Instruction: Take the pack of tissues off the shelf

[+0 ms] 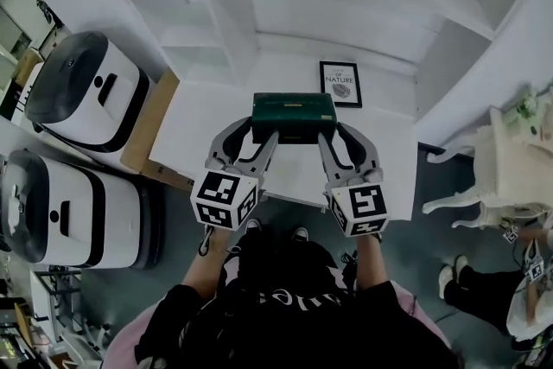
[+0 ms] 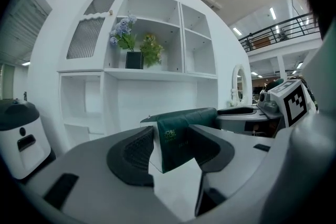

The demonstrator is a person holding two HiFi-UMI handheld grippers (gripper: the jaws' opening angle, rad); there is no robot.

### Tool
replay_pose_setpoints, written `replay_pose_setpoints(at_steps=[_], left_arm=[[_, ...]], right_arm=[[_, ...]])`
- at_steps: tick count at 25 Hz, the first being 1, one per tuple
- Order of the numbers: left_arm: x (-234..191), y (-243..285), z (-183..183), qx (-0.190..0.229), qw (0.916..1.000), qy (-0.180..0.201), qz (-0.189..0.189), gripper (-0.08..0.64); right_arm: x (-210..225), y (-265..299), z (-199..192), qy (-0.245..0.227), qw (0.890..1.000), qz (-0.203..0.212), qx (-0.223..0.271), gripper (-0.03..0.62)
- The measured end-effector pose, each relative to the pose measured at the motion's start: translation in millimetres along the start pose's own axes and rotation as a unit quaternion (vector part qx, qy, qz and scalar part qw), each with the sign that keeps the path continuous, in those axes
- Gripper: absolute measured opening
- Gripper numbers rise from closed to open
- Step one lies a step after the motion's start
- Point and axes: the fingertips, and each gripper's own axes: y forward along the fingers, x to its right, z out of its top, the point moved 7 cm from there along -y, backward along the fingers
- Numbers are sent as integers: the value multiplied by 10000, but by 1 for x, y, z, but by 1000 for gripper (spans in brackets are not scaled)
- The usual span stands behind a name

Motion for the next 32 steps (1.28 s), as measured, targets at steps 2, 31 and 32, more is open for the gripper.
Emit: replay_pose_setpoints(at_steps=[2, 31, 32], left_arm=[[0, -5, -5, -30, 10000, -11, 46, 210], [-70, -222, -80, 11, 9984, -553, 82, 210], [-71, -230, -83, 19, 9984, -564, 73, 212]], right_arm=[[-5, -1, -5, 41, 10000, 43, -40, 149], [-236, -44, -13, 8, 9989, 182, -427, 149], [-244, -47, -13, 1, 9989, 172, -434, 148]])
